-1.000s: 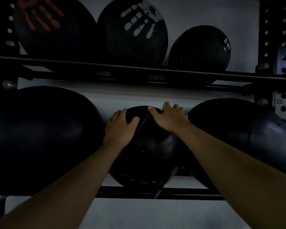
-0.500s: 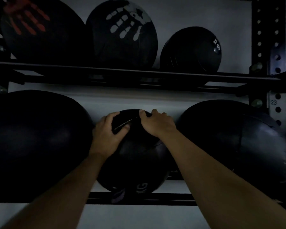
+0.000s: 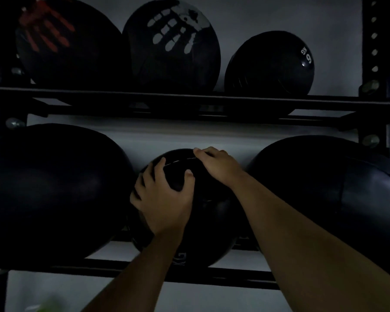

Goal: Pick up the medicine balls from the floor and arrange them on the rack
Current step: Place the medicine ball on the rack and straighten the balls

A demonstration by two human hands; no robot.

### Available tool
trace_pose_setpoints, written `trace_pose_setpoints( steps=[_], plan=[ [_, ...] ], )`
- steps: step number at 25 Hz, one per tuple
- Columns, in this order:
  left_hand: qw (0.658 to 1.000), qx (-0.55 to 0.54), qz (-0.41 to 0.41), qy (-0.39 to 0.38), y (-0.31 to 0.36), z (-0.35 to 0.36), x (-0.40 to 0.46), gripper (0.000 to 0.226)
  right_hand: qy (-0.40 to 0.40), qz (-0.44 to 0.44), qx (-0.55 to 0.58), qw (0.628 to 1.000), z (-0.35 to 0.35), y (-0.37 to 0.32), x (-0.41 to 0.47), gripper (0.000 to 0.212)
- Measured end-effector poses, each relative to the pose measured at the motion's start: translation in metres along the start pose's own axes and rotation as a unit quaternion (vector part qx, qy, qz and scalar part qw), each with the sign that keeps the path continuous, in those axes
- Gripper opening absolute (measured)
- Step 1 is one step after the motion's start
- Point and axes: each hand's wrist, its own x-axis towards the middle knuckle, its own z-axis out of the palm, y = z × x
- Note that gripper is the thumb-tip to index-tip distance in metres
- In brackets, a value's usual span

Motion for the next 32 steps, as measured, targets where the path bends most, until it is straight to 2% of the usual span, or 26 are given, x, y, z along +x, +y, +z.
trace_pose_setpoints(
  steps=[2,4,6,8,10,11,13,15,17,19,20,22,24,26,28,32],
  plan=[
    [0.994,-0.057,0.07,-0.06,-0.023,-0.005,0.036,0.071,0.023,0.025,-0.045,0.998,0.004,0.002,-0.008,0.087],
    [0.966,-0.103,0.146,-0.185,-0.041,-0.021,0.071,0.065,0.05,0.052,-0.135,0.988,0.01,-0.001,-0.028,0.087],
    [0.957,-0.111,0.145,-0.224,-0.046,-0.027,0.083,0.064,0.076,0.043,-0.203,0.975,0.009,-0.003,-0.032,0.087],
    [0.977,-0.118,0.062,-0.169,-0.042,-0.027,0.063,0.062,0.074,-0.015,-0.204,0.976,0.002,-0.001,-0.02,0.083],
    [0.988,-0.123,0.007,-0.095,-0.037,-0.023,0.02,0.069,0.019,-0.07,-0.115,0.991,-0.002,0.006,-0.009,0.068],
    [0.99,-0.115,0.01,-0.076,-0.035,-0.022,0.002,0.075,-0.002,-0.079,-0.073,0.994,0.0,0.007,-0.007,0.062],
    [0.991,-0.119,0.036,-0.057,-0.033,-0.018,0.001,0.078,0.005,-0.076,-0.045,0.996,0.006,0.01,-0.002,0.059],
    [0.986,-0.135,0.063,-0.081,-0.037,-0.017,0.029,0.076,0.026,-0.047,-0.038,0.998,0.012,0.007,0.0,0.067],
    [0.969,-0.147,0.11,-0.164,-0.046,-0.024,0.066,0.071,0.056,-0.001,-0.051,0.997,0.018,0.002,-0.005,0.072],
    [0.953,-0.111,0.144,-0.241,-0.051,-0.032,0.091,0.054,0.091,0.042,-0.066,0.993,0.025,-0.001,-0.017,0.07],
    [0.952,-0.116,0.135,-0.248,-0.051,-0.031,0.096,0.045,0.106,0.048,-0.066,0.991,0.028,-0.002,-0.021,0.069],
    [0.947,-0.191,0.068,-0.248,-0.044,-0.03,0.091,0.042,0.139,0.026,-0.033,0.989,0.033,0.0,-0.025,0.063],
    [0.947,-0.227,0.011,-0.229,-0.039,-0.026,0.077,0.064,0.166,-0.044,-0.001,0.985,0.036,0.008,-0.031,0.053],
    [0.963,-0.191,0.042,-0.184,-0.04,-0.025,0.063,0.08,0.168,-0.113,-0.002,0.979,0.038,0.018,-0.037,0.046],
    [0.969,-0.182,0.057,-0.155,-0.04,-0.026,0.063,0.078,0.16,-0.126,-0.01,0.979,0.037,0.022,-0.039,0.044],
    [0.97,-0.097,0.076,-0.208,-0.034,-0.037,0.064,0.072,0.152,-0.103,-0.013,0.983,0.034,0.015,-0.036,0.043]
  ],
)
